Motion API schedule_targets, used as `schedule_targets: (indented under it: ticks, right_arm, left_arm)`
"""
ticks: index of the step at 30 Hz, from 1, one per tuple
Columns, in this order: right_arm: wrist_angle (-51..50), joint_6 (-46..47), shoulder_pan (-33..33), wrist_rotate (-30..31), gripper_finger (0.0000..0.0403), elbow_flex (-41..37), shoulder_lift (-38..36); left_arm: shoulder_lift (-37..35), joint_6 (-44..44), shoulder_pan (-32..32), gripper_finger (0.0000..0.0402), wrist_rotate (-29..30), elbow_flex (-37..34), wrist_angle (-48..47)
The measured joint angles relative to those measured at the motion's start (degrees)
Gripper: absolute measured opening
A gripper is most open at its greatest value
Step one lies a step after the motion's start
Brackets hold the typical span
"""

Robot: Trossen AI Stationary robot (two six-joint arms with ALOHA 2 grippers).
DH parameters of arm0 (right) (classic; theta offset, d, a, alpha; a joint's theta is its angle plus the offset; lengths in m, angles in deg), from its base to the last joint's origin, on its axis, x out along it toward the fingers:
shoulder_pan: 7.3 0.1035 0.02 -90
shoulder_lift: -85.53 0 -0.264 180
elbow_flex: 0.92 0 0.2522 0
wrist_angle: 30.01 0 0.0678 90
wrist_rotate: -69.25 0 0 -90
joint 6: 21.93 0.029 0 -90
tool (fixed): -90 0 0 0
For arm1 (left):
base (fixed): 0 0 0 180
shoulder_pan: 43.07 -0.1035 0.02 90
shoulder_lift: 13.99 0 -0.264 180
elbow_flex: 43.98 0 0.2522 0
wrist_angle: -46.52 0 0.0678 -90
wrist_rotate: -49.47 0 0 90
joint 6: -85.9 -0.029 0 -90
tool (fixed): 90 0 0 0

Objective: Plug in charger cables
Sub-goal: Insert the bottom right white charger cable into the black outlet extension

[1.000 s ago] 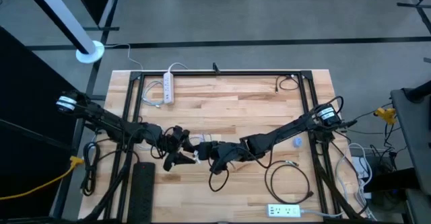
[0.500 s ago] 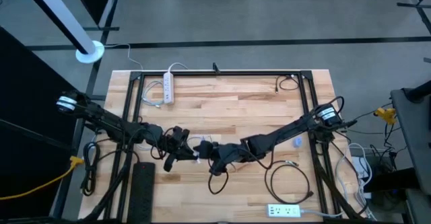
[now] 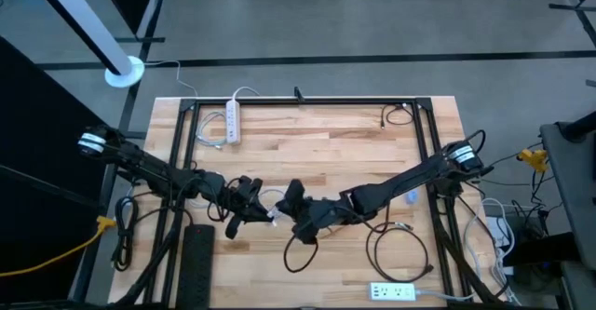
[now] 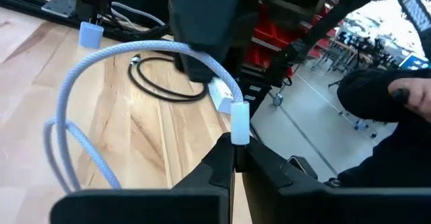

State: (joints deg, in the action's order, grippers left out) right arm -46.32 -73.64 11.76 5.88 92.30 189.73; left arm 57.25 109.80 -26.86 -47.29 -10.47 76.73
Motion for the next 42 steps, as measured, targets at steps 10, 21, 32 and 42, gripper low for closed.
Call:
schedule_targets:
  ticks: [10,21,32,42]
  right_arm:
    - [-9.2,26.48,-0.91,-18.82,0.0164,0.0,-1.47]
    - [-0.41,22.34,-1.65,-19.6,0.0135,0.0,-0.04]
    - [-1.43,22.17,-0.55,-19.9,0.0106,2.99,-1.85]
    - [-11.46,23.24,-2.21,-24.75,0.0118,12.56,2.02]
  left_arm:
    - [-0.02,-1.3,0.43,0.0006,-4.82,0.0,0.42]
    - [-0.02,-4.36,5.13,0.0006,-6.14,0.04,6.4]
    - [0.0,-5.27,6.75,0.0006,-3.49,0.04,4.61]
    - [5.21,-4.17,6.75,0.0006,1.75,0.02,4.89]
